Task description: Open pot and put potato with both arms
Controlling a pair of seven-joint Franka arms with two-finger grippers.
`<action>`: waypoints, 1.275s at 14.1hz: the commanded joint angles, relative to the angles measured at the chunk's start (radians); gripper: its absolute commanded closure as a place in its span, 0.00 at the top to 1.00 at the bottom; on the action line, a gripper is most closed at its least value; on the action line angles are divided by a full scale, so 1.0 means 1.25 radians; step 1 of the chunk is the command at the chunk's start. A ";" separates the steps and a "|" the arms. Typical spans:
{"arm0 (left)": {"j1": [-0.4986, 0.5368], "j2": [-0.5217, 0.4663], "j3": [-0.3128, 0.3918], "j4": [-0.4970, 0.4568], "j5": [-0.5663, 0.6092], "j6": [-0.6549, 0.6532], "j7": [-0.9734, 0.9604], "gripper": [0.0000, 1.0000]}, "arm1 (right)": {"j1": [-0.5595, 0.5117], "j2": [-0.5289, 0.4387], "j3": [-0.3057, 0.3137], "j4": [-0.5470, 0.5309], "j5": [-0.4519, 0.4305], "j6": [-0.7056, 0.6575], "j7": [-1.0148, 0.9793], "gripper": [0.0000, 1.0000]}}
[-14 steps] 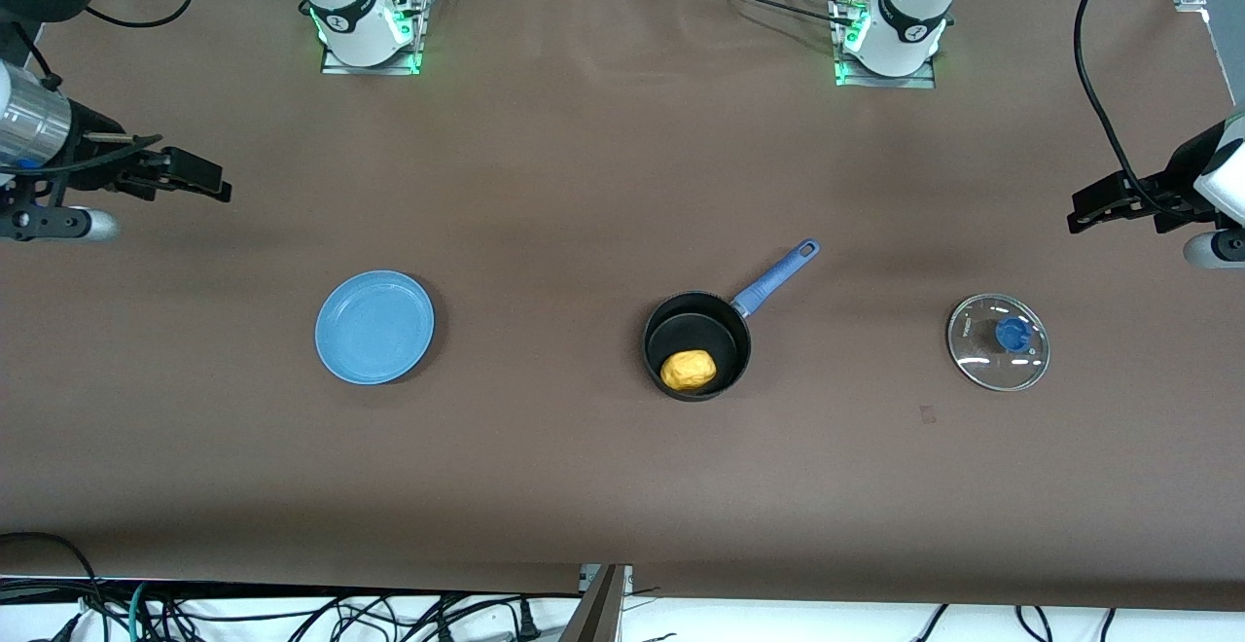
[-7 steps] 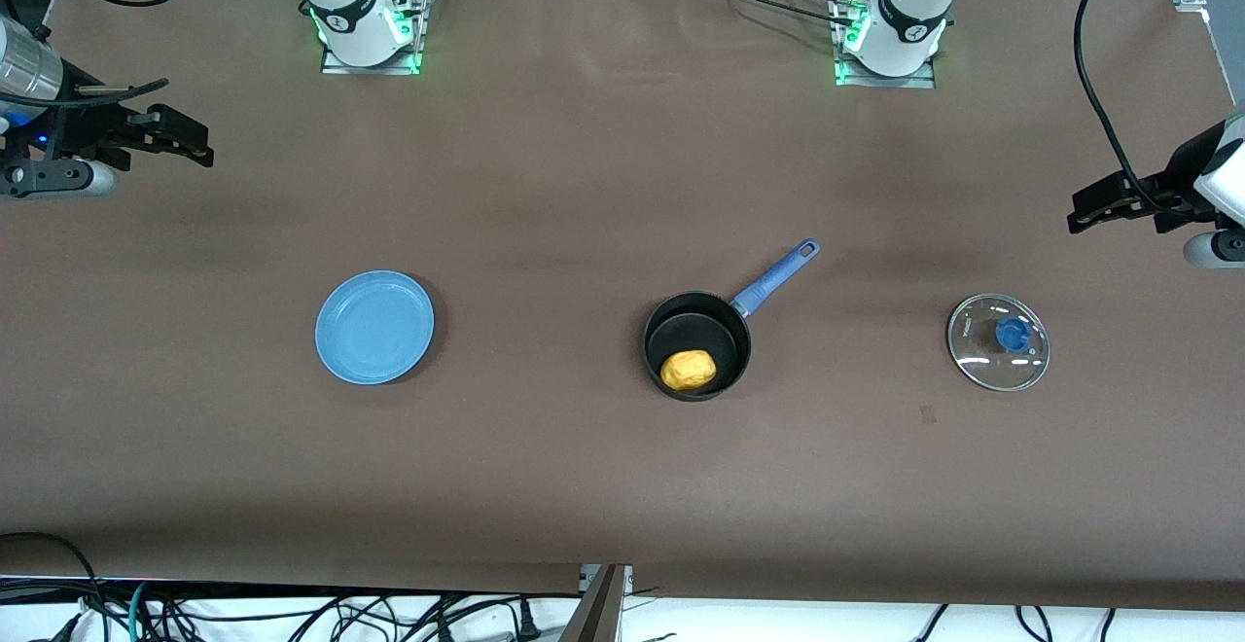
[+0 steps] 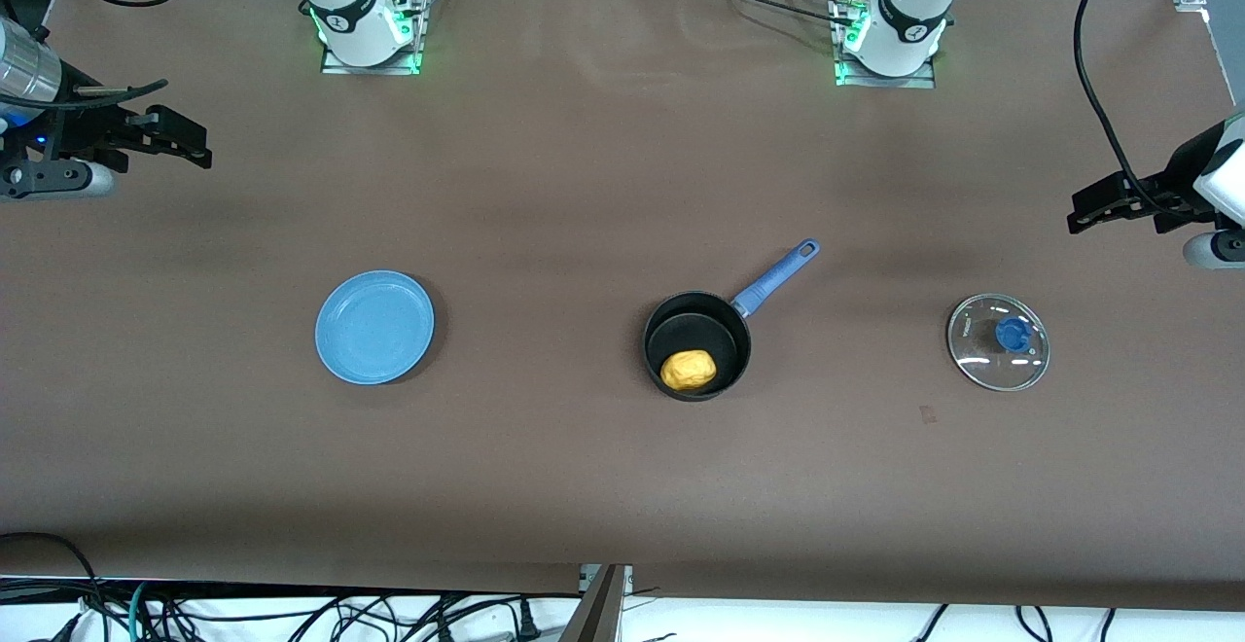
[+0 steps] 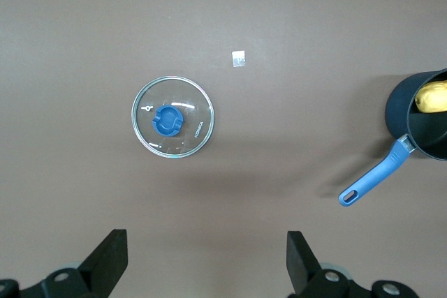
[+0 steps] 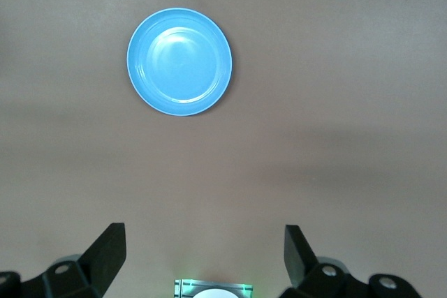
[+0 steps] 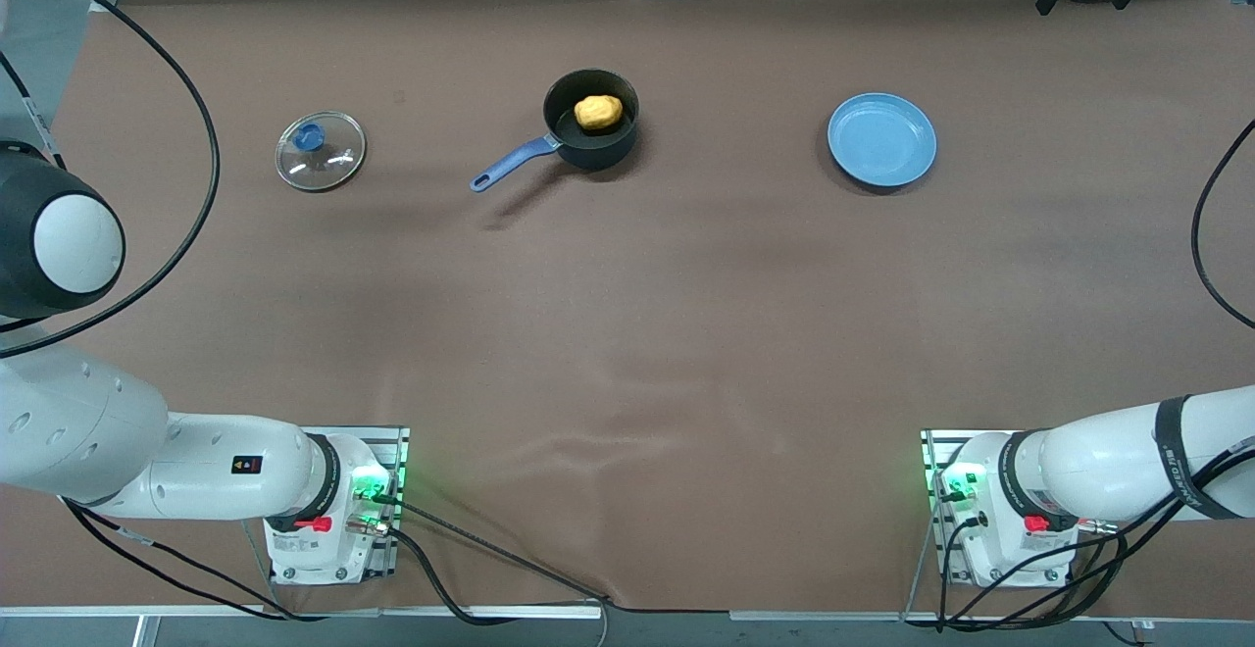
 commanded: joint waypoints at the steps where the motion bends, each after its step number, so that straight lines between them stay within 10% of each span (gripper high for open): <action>1: -0.003 0.009 0.004 0.021 -0.012 -0.016 -0.007 1.00 | -0.011 -0.001 0.012 0.007 -0.014 0.002 -0.012 1.00; 18: -0.003 0.013 0.004 0.022 -0.014 -0.016 -0.007 1.00 | -0.013 -0.001 0.010 0.007 -0.023 0.004 -0.018 1.00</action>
